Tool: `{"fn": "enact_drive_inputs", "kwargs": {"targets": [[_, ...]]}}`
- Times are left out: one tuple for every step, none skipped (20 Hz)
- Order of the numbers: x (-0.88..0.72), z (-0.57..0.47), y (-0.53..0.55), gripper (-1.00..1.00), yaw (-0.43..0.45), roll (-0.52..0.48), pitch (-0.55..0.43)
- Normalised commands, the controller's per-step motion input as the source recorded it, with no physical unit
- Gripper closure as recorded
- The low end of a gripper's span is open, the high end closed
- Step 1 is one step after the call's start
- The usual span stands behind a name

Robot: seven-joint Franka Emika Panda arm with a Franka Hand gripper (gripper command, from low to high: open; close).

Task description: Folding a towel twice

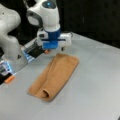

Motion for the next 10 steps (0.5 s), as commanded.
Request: {"fn": "enact_drive_inputs", "kwargs": {"targets": [[0.07,0.43,0.05,-1.00,0.054,-0.045,0.122],[0.18,0.40,0.07,-1.00,0.100,-0.103,0.045],[0.25,0.34,0.08,-1.00,0.109,-0.115,0.025],[0.29,0.28,0.08,-1.00,0.110,-0.116,0.026],[0.30,0.21,0.08,-1.00,0.107,-0.116,0.042],[0.35,0.17,0.09,-1.00,0.165,-0.144,0.028],[0.40,0.13,0.10,-1.00,0.364,-0.187,0.030],[0.43,0.11,0.10,-1.00,0.410,-0.199,0.045],[0.48,0.09,0.10,-1.00,0.551,-0.222,0.114],[0.54,0.10,0.08,-1.00,0.639,-0.211,0.156]]}}
